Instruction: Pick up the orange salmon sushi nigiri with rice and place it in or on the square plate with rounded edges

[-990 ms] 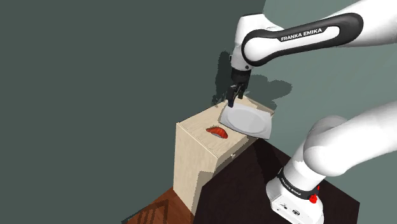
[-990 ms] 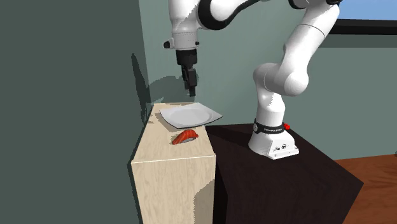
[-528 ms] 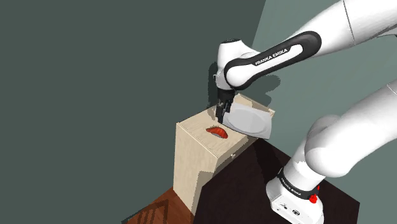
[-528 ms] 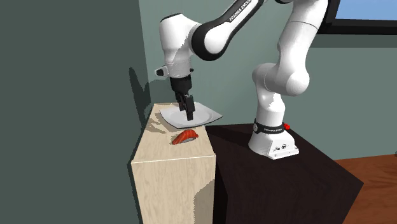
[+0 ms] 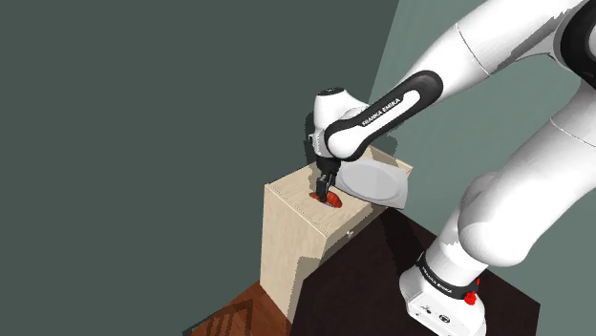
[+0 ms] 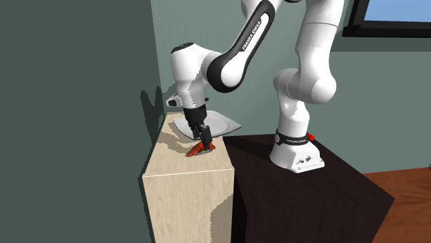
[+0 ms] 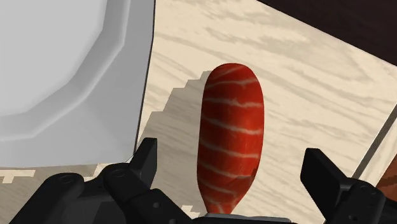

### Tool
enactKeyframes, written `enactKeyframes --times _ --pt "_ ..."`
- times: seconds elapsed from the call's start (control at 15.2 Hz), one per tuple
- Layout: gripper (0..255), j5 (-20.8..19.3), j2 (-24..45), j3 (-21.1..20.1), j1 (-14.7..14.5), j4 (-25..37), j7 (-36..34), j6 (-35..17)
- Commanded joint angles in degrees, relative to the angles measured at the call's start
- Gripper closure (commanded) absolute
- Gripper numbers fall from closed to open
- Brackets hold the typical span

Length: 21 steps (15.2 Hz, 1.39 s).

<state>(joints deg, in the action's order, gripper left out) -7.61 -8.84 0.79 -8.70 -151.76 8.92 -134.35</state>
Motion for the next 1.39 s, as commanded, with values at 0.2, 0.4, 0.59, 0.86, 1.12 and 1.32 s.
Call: enactKeyframes --times 0.2,0.4,0.59,0.86,1.12,1.32 --pt "0 -0.55 2.36 0.19 0.27 -0.91 -0.21 -3.31" --pt "0 -0.56 2.37 0.19 0.27 -0.91 -0.21 -3.31" --pt "0 -0.56 2.37 0.19 0.27 -0.91 -0.21 -3.31" --pt "255 -0.56 2.36 0.19 0.27 -0.9 -0.21 -3.3" --pt "255 -0.55 2.36 0.19 0.27 -0.9 -0.21 -3.3" --pt "255 -0.56 2.37 0.19 0.27 -0.91 -0.21 -3.31"
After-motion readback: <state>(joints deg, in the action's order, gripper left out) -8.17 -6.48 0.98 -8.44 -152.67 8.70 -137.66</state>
